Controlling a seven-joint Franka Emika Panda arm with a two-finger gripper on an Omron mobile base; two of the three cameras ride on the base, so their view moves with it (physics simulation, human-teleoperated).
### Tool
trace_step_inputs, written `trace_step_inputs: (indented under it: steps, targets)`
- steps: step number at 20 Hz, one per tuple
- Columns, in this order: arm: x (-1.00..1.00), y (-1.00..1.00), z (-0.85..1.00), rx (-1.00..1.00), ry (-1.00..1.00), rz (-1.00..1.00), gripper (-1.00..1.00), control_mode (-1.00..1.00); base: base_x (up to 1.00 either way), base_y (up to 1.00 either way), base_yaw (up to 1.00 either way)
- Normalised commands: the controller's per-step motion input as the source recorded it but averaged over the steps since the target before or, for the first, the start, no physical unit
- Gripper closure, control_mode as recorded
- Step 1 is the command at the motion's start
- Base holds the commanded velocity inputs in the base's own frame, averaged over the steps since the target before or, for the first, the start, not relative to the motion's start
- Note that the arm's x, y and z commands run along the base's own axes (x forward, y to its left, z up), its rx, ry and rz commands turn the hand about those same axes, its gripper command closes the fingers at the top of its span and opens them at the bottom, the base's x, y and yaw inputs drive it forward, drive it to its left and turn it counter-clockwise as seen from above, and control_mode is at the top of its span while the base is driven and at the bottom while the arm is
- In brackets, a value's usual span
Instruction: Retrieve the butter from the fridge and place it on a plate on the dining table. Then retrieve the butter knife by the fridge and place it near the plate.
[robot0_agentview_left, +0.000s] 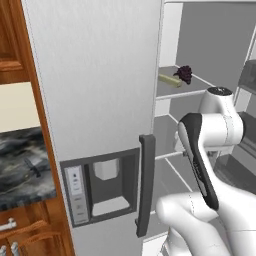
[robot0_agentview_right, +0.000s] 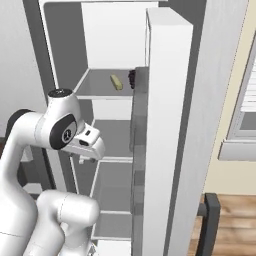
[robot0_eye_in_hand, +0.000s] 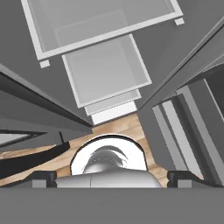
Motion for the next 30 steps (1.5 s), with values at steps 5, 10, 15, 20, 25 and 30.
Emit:
trace_step_inputs:
  steps: [5,10,15,20,25,30]
  targets:
    - [0.0,0.0,0.0,0.0,0.0,0.0,-1.0,1.0,0.05,-0.39,0.0]
    - [0.0,0.0,0.0,0.0,0.0,0.0,-1.0,1.0,0.04,-0.42,0.0]
    - [0.0,0.0,0.0,0.0,0.0,0.0,-1.0,1.0,0.08,-0.2,0.0]
    - [0.0,0.0,0.0,0.0,0.0,0.0,-1.0,1.0,0.43,0.0,0.0]
    - [0.0,0.0,0.0,0.0,0.0,0.0,-1.0,1.0,0.48,-0.14,0.0]
    - [0.0,0.0,0.0,0.0,0.0,0.0,-1.0,1.0,0.27,-0.03,0.0]
